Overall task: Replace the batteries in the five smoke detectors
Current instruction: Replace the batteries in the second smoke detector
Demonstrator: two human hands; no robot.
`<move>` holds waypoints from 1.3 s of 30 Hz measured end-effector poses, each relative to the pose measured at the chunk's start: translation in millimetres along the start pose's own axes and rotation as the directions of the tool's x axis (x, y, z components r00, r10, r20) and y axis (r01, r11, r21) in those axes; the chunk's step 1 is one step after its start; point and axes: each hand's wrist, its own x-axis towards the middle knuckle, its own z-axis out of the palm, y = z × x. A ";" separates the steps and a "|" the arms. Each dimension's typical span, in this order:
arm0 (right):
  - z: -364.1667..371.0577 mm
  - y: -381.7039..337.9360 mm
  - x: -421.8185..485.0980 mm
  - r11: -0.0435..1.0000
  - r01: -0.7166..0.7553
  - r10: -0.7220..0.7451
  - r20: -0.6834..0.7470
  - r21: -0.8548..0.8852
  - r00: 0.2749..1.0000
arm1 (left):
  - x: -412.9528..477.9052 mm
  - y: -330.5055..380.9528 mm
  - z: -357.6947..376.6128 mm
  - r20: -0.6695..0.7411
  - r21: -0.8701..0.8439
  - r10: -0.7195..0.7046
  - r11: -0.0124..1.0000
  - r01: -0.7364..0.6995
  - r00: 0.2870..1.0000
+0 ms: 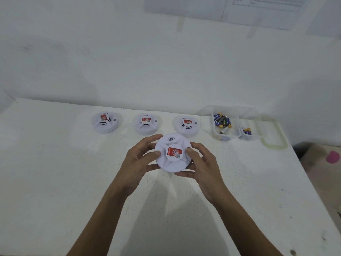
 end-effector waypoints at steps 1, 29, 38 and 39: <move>0.1 0.2 -0.1 1.000 -0.002 0.002 -0.001 0.001 1.000 | 0.1 -0.1 -0.1 -0.001 0.002 0.002 1.000 -0.002 1.000; 46.5 7.5 14.4 0.868 0.260 -0.216 0.150 -0.424 0.965 | -4.1 -13.9 -61.3 -0.246 -0.108 -0.047 0.994 0.021 0.968; 96.6 36.4 44.9 0.899 0.077 -0.008 0.160 -0.430 0.987 | 13.6 -40.3 -96.8 -0.419 0.011 -0.082 0.995 0.096 0.904; 100.7 40.0 47.8 0.900 0.055 0.012 0.150 -0.432 0.989 | 16.0 -44.3 -98.1 -0.439 0.029 -0.083 0.994 0.107 0.895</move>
